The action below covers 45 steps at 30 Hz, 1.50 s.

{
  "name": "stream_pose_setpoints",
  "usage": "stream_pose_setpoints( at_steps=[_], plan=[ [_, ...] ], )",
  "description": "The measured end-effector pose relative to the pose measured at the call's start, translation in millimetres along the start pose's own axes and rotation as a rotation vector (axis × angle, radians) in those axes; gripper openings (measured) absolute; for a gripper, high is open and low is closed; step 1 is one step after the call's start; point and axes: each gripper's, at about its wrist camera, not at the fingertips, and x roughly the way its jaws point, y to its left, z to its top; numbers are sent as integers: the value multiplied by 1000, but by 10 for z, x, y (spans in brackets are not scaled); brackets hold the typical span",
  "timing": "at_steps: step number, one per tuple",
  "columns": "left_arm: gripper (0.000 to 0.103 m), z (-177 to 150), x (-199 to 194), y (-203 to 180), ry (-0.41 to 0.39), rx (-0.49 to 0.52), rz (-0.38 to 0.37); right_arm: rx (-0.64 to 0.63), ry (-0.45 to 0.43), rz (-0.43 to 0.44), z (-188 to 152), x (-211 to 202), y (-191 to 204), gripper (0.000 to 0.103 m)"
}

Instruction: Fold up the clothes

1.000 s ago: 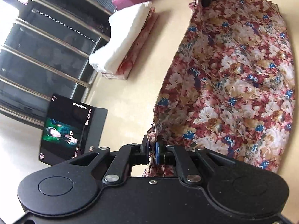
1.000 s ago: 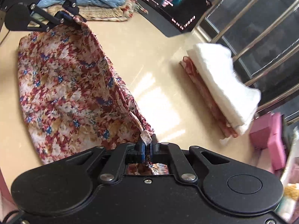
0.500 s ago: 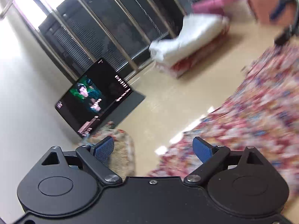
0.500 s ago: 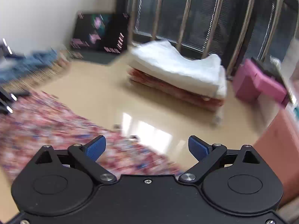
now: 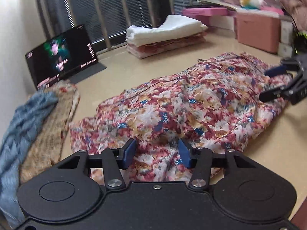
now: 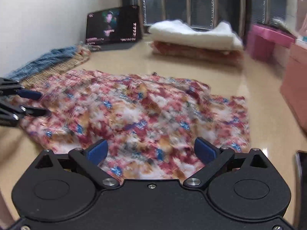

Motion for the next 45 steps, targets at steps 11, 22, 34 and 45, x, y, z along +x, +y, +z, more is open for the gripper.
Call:
stream_pose_setpoints(
  at_steps=[11, 22, 34, 45],
  plan=[
    [49, -171, -200, 33, 20, -76, -85, 44, 101, -43, -240, -398, 163, 99],
    [96, -367, -659, -164, -130, -99, 48, 56, -8, -56, -548, -861, 374, 99],
    [103, -877, -1583, -301, -310, -416, 40, 49, -193, -55, -1011, -1708, 1025, 103],
    [103, -1183, -1931, -640, -342, -518, 60, 161, -274, -52, -1180, -2113, 1316, 103]
  ],
)
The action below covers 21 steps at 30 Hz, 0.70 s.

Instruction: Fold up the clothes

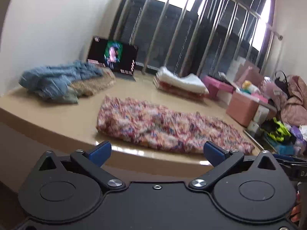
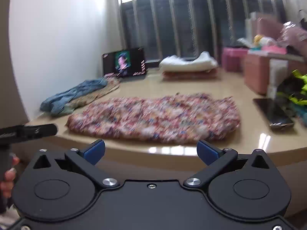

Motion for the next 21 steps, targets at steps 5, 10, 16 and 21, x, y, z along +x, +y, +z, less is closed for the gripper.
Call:
stream_pose_setpoints(
  at_steps=[5, 10, 16, 21],
  plan=[
    [103, -65, -9, -68, 22, 16, 10, 58, 17, 25, -19, 16, 4, 103],
    [103, -194, 38, -95, 98, 24, 17, 78, 72, 32, -110, 58, 42, 103],
    [103, -239, 1, -98, 93, 34, 10, 113, 98, 80, -221, 51, 54, 103],
    [103, -283, 32, -155, 118, 60, 5, 115, 113, 90, -238, 63, 77, 103]
  ],
)
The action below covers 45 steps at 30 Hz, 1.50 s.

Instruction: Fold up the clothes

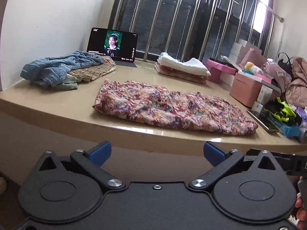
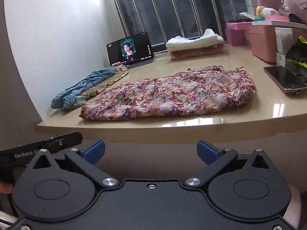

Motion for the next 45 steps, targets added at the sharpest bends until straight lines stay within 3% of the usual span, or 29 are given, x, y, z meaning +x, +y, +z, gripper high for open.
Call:
stream_pose_setpoints(
  at_steps=[23, 29, 45],
  plan=[
    [103, -27, -31, -8, 9, 2, 48, -5, 11, -4, 5, 35, 55, 103],
    [103, -11, -23, 108, 14, -43, 71, -27, 12, 6, 33, 86, 99, 103],
    [103, 108, -91, 620, -21, -121, 186, -233, 28, 62, 298, 508, 515, 103]
  ],
)
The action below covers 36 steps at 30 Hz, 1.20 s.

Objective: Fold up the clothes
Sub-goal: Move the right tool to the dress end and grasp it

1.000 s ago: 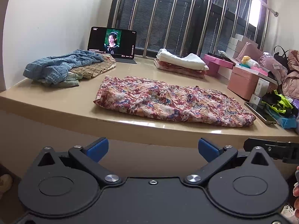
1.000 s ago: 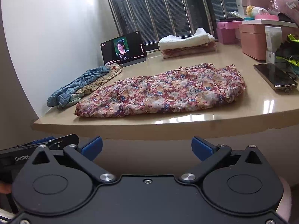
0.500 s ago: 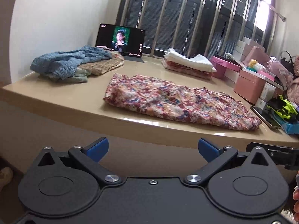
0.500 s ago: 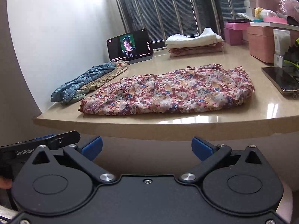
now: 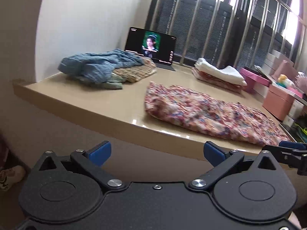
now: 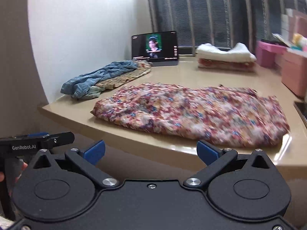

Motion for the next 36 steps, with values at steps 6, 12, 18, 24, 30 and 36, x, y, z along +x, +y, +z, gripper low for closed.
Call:
stream_pose_setpoints(
  at_steps=[6, 12, 18, 24, 30, 36],
  plan=[
    [103, 91, 27, 179, -7, -16, 5, -85, 10, 32, 149, 236, 204, 103],
    [103, 175, 78, 358, -26, -23, 25, -147, 27, 47, 262, 504, 420, 103],
    [103, 248, 159, 604, -20, -59, 44, -220, 47, 18, 358, 776, 680, 103],
    [103, 337, 204, 855, -23, -92, 65, -334, -15, -20, 387, 914, 1000, 100],
    [103, 429, 224, 1058, -23, -119, 82, -441, -13, -45, 442, 1168, 1261, 89],
    [103, 490, 270, 1149, -22, -131, 86, -501, 64, -6, 484, 1449, 1385, 78]
  ],
)
